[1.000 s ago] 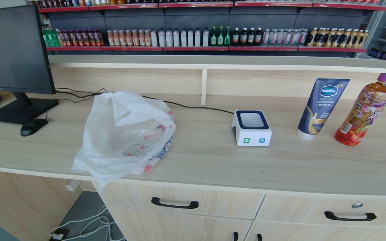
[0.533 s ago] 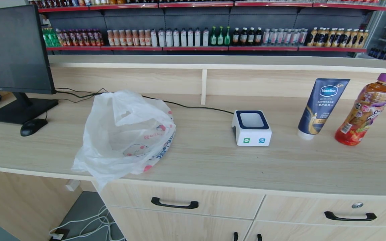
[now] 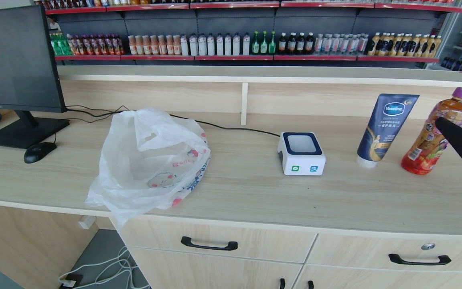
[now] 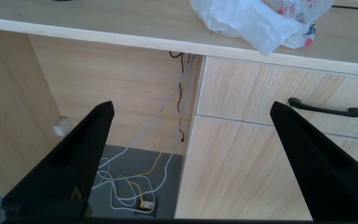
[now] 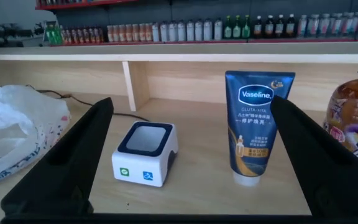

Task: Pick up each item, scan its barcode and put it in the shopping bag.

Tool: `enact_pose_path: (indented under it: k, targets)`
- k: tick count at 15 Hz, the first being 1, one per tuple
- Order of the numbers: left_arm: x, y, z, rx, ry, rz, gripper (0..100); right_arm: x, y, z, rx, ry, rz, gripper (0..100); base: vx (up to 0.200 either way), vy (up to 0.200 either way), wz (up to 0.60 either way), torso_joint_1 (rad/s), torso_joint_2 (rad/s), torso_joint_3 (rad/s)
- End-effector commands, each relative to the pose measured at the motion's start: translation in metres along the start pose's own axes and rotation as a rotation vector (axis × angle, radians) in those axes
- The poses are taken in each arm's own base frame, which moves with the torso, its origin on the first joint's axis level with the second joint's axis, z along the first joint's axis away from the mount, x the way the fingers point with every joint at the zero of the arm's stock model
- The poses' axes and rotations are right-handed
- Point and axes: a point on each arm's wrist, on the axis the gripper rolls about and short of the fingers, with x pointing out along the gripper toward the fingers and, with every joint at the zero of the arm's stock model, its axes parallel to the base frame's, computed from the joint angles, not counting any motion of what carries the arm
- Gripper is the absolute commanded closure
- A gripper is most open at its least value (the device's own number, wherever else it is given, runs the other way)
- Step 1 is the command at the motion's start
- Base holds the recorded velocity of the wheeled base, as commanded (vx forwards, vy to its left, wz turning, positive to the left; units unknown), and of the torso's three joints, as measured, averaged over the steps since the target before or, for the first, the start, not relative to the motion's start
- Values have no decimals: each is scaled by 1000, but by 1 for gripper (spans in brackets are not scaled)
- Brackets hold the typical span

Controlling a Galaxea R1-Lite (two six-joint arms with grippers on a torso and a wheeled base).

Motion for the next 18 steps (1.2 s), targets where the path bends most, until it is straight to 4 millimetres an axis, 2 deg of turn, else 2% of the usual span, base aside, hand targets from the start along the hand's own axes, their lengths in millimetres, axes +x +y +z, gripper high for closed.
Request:
enact_pose_path:
  k: [1, 2, 5, 10, 12, 18]
  targets:
    - [0, 0, 0, -1, -1, 1, 0, 45, -8, -44, -1, 108, 38, 0, 0, 0, 0, 0, 0, 0]
    - [0, 0, 0, -1, -1, 1, 0, 51, -15, -53, -7, 136, 15, 0, 0, 0, 0, 0, 0, 0]
    - [0, 0, 0, 1, -1, -1, 0, 75, -28, -62, -17, 137, -21, 0, 0, 0, 0, 0, 0, 0]
    - [0, 0, 0, 1, -1, 1, 0, 84, -49, -81, -35, 165, -44, 0, 0, 0, 0, 0, 0, 0]
    - [0, 0, 0, -1, -1, 1, 0, 101, -57, -83, -56, 137, -32, 0, 0, 0, 0, 0, 0, 0]
    - [0, 0, 0, -1, -1, 1, 0, 119, -80, -94, -67, 128, -68, 0, 0, 0, 0, 0, 0, 0]
